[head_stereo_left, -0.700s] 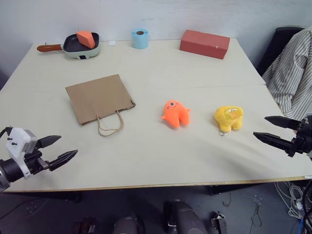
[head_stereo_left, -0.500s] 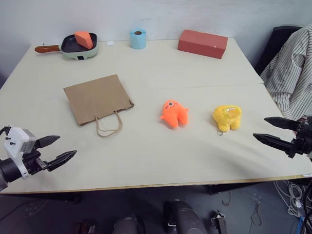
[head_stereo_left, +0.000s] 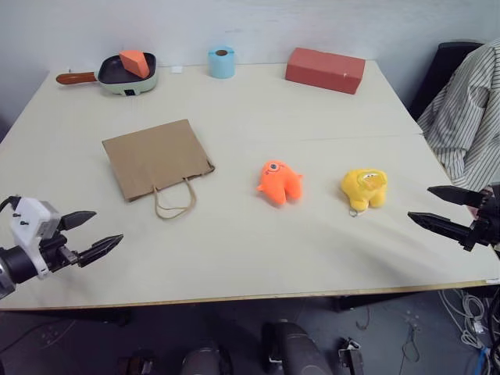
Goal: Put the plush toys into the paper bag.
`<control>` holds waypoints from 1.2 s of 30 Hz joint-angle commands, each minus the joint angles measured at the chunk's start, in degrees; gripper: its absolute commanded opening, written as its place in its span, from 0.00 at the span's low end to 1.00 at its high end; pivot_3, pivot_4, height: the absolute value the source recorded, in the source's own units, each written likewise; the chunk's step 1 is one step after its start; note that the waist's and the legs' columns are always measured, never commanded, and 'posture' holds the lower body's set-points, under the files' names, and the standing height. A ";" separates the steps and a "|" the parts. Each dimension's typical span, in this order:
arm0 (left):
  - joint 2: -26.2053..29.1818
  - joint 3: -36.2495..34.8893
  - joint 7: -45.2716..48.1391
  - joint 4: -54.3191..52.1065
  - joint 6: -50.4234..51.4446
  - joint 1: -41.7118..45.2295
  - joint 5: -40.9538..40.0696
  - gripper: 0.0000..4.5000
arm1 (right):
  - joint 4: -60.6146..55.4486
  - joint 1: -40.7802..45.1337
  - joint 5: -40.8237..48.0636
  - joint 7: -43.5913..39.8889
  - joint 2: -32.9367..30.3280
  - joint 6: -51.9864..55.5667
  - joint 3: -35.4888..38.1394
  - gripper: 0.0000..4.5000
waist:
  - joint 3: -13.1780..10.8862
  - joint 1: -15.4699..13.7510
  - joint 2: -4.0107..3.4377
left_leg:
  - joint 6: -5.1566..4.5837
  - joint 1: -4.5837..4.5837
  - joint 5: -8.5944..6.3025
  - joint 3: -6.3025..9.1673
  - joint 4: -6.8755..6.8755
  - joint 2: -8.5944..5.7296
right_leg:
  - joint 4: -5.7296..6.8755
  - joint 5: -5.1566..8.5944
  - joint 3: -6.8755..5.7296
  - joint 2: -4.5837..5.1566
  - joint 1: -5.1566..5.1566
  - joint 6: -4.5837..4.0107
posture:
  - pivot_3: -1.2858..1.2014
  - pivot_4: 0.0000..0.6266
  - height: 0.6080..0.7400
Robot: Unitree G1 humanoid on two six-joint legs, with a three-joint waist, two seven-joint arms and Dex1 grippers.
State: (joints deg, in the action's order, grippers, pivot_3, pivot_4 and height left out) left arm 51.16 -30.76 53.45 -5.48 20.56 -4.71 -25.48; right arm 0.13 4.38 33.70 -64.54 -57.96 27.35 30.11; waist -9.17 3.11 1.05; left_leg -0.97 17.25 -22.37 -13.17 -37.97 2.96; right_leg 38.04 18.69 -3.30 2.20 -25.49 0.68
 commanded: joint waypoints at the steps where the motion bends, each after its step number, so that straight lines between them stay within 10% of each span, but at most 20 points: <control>1: 4.12 5.00 3.63 2.27 -6.13 6.74 3.21 1.00 | -4.12 3.04 -0.20 1.35 -1.02 -0.63 -1.02 1.00 | -0.01 -0.05 0.02 | 0.01 0.02 0.00 0.00 -0.02 0.00 | 0.01 0.00 -0.01 0.00 0.00 0.00 | 0.52 0.24 1.00; 17: 0.71 32.17 16.67 36.48 -28.32 41.93 20.08 1.00 | -34.13 14.11 13.28 13.71 8.70 11.59 -17.98 1.00 | -0.09 -0.30 0.11 | 0.22 0.98 0.03 -0.07 -0.49 0.08 | 0.62 0.10 -0.09 -0.12 -1.01 -0.17 | 0.52 0.24 1.00; 32: -4.52 34.92 21.01 48.19 -33.57 49.69 22.02 0.03 | -37.48 9.05 12.34 17.33 10.00 10.47 -18.92 1.00 | -0.13 -0.20 0.29 | 0.21 1.22 0.02 0.07 -1.13 0.18 | 1.05 0.11 -0.23 -0.11 -1.14 -0.18 | 0.52 0.24 1.00; 36: -5.95 31.35 26.94 38.26 -13.71 50.10 11.19 0.01 | -37.05 8.59 10.50 18.93 10.81 10.20 -19.83 1.00 | -0.16 -0.21 0.33 | 0.21 1.24 0.02 0.08 -1.15 0.18 | 1.06 0.11 -0.25 -0.10 -1.14 -0.18 | 0.52 0.24 1.00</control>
State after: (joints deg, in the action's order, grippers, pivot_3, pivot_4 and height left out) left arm 44.84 3.51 77.39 39.35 -2.45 44.31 -7.74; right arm -35.74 12.77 44.59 -46.61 -47.35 38.72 9.55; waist -9.32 2.90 1.38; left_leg -0.77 18.51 -22.35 -13.08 -39.13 3.14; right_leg 39.11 18.80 -3.56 2.10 -26.63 0.51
